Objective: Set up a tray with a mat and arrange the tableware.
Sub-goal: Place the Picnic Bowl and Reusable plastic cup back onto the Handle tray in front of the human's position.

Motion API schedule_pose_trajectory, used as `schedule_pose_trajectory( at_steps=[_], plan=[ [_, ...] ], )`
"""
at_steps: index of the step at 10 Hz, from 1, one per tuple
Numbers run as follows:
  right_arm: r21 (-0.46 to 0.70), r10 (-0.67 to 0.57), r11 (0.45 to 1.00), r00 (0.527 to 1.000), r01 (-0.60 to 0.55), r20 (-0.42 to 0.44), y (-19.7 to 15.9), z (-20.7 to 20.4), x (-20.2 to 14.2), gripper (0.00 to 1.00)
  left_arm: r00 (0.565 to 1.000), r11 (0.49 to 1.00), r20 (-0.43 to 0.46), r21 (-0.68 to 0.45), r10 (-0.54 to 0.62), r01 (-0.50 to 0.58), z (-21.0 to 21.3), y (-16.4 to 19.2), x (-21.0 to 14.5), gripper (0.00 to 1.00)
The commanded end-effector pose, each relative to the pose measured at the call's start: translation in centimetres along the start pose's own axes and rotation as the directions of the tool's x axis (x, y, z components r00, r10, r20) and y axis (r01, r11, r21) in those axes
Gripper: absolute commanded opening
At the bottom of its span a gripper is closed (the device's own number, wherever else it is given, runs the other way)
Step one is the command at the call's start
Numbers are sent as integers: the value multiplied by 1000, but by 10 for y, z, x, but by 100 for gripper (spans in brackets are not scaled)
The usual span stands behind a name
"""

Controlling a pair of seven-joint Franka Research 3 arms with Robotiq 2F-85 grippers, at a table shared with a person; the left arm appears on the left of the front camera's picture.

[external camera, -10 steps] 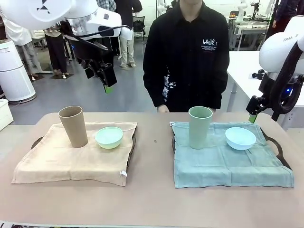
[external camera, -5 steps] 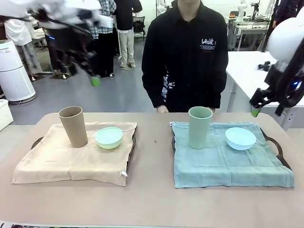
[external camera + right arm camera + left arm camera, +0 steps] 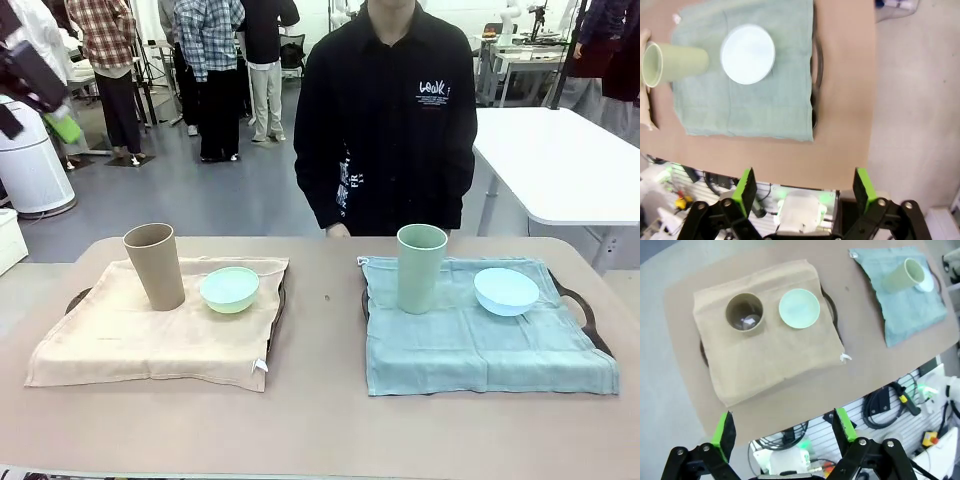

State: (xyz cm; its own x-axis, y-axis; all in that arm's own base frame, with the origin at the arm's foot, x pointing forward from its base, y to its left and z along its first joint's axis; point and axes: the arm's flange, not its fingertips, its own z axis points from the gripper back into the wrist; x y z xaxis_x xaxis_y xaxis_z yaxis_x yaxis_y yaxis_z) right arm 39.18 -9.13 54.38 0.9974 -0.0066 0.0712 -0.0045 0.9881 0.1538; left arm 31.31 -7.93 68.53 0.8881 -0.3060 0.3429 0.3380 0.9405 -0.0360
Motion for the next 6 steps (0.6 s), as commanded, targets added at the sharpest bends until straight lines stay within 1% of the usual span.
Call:
schedule_pose_trajectory(
  at_steps=[1,2,3,4,5,6],
  plan=[
    [-18,62,998,998,-62,11,32,-14,18,100,998,999,-23,-7,-50,50,-21,-25,25,100],
    [0,0,1000,1000,0,0,0,0,0,100,998,999,-23,-7,-50,50,-21,-25,25,100],
    [-16,52,999,999,-52,-13,9,-15,19,100,999,1000,-20,5,-31,31,-14,-16,11,100],
    [150,60,987,997,-52,-47,-10,-4,34,100,997,988,78,-156,24,-12,-14,22,14,100],
    [313,9,950,995,22,-98,-46,10,46,100,985,940,133,-335,111,-60,-13,72,5,100],
    [417,-9,906,989,71,-148,-81,17,53,100,974,886,139,-454,179,-98,-17,111,-11,100]
  ],
)
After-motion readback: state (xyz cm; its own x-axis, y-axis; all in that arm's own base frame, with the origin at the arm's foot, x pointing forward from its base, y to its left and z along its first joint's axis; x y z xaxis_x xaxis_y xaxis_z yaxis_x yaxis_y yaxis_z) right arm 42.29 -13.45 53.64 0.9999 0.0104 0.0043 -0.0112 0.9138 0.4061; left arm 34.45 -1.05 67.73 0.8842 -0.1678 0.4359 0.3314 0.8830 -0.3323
